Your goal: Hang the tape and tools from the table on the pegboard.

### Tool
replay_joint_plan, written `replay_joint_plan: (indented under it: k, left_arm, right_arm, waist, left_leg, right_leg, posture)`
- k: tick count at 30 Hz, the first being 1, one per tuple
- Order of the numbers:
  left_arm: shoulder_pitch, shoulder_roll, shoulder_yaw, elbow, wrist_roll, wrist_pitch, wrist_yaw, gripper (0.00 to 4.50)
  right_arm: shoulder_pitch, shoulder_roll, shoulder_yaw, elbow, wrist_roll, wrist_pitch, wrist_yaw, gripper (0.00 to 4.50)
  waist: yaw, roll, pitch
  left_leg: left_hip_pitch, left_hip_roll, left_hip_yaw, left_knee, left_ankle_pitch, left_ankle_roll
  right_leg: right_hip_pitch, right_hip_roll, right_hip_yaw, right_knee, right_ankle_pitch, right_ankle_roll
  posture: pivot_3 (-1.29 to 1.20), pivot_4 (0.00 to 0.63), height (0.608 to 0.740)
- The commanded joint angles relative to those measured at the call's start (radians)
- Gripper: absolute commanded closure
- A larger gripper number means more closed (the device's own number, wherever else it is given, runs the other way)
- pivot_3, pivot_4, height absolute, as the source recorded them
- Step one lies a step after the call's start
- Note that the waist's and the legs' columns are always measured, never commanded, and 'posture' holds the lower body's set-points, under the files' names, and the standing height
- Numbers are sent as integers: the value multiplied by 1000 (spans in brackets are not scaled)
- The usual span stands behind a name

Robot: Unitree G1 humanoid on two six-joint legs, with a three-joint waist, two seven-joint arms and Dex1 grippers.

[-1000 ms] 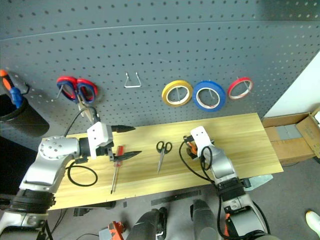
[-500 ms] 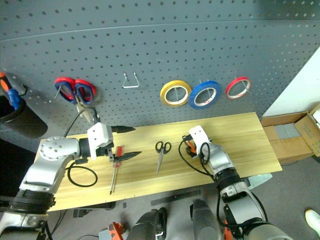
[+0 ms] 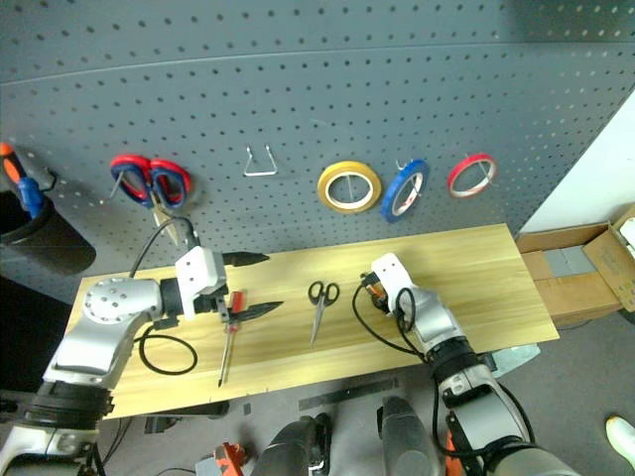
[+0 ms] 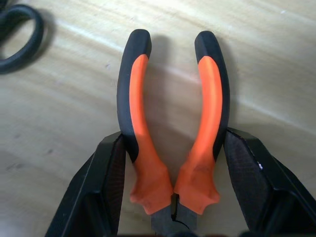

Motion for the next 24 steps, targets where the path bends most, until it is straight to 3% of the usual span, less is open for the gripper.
replay_joint_plan:
  k: [1, 10, 14, 19, 24]
  left_arm:
    - [25, 0, 73, -56, -47, 37, 47, 0]
    - [145, -7, 183, -143, -67, 63, 147, 0]
    - [169, -25, 224, -183, -98, 86, 190, 0]
    - [186, -45, 279, -224, -153, 134, 236, 0]
    - [212, -45, 311, -245, -183, 156, 246, 0]
  right_arm:
    - [27, 10, 12, -220, 2, 46, 2, 1898]
    - [157, 25, 58, -730, 28, 232, -2, 1901]
    - [193, 28, 32, -888, 108, 197, 48, 1902]
    - [155, 52, 29, -1010, 171, 244, 54, 1902]
    - [17, 121, 34, -1011, 185, 213, 12, 1902]
  waist:
    - [0, 0, 0]
    - [6, 0, 0]
    - [15, 0, 0]
    - [24, 0, 0]
    - [26, 0, 0]
  left_leg:
    - [0, 0, 0, 0, 0, 0]
    - [-1, 0, 1, -1, 0, 0]
    - [-2, 0, 1, 0, 0, 0]
    - [-2, 1, 1, 0, 0, 0]
    - [-2, 1, 3, 0, 0, 0]
  right_leg:
    - [0, 0, 0, 0, 0, 0]
    - [-4, 0, 1, 4, 0, 0]
    - [-4, 0, 1, 4, 0, 0]
    - [-5, 0, 0, 4, 0, -1]
    - [-8, 0, 0, 6, 1, -1]
  posture:
    - [-175, 234, 740]
    - [-163, 232, 740]
    - [-162, 232, 740]
    - [-159, 235, 740]
    - [-148, 239, 740]
